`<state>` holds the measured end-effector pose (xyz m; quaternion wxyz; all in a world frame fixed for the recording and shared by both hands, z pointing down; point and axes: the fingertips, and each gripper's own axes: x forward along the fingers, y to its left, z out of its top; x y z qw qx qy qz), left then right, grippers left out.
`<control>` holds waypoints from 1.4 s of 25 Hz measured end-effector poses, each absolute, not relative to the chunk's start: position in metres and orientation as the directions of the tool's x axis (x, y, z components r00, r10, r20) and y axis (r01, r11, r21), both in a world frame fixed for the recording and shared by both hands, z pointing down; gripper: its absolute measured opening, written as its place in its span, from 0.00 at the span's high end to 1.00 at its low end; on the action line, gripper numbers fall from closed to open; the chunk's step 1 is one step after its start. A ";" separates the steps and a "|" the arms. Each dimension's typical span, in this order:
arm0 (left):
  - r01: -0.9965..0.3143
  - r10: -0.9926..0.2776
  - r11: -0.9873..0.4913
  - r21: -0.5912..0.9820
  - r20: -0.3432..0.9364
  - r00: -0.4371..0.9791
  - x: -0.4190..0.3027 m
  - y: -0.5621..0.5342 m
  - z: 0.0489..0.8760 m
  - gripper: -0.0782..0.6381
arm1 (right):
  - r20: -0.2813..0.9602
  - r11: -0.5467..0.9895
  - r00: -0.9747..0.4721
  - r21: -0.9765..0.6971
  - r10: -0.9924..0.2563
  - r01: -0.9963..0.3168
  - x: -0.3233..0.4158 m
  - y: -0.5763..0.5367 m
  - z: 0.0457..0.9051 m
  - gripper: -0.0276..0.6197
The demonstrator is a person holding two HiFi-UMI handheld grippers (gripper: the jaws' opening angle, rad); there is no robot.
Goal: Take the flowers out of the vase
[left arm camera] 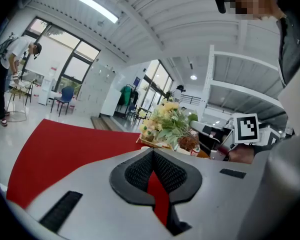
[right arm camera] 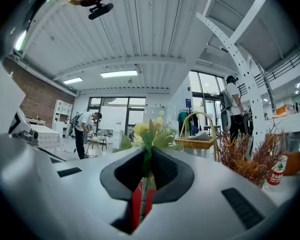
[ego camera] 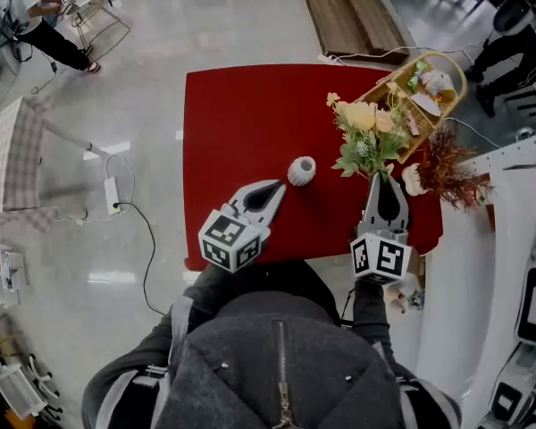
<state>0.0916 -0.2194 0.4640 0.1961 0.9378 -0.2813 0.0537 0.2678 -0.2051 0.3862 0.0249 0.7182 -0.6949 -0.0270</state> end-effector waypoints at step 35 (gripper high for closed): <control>-0.557 -0.510 -0.756 0.345 0.222 0.831 0.097 -0.217 0.470 0.89 | 0.100 -0.085 0.085 0.001 -0.991 -0.996 0.286 -0.183 0.435 0.92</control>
